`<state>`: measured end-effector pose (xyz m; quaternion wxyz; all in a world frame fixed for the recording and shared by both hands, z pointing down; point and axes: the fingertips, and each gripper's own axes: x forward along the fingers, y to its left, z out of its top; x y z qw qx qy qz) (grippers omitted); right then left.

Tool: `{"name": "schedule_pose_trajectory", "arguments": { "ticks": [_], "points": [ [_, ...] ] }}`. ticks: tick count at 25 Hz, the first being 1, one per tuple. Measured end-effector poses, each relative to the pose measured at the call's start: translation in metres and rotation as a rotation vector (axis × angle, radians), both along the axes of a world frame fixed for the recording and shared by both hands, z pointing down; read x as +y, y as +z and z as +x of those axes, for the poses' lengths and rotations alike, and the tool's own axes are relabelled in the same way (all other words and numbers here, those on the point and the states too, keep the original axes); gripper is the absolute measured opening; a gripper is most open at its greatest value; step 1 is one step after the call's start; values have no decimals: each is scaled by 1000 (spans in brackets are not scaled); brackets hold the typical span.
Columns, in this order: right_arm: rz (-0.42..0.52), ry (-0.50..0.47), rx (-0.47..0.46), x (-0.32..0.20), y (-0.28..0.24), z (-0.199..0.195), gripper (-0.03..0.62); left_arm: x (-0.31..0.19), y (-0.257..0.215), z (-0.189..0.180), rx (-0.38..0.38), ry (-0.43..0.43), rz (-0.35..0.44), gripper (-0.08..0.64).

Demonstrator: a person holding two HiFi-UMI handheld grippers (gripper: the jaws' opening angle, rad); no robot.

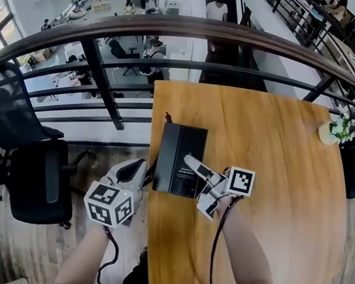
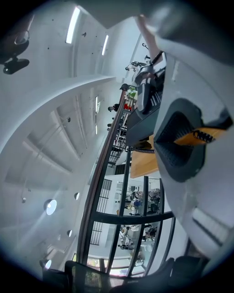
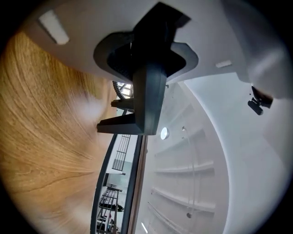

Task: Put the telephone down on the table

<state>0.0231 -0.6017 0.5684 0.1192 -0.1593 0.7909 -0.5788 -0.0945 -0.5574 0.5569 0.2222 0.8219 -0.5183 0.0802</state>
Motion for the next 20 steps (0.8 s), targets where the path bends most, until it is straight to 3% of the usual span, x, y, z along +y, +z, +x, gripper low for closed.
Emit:
{"name": "schedule_pose_trajectory", "arguments": {
  "ticks": [5, 20],
  "points": [
    [-21, -47, 15, -4, 11, -3, 161, -2, 11, 5, 6, -11, -16, 2],
    [78, -171, 127, 0, 20, -3, 169, 2, 22, 10, 9, -5, -32, 2]
  ]
}}
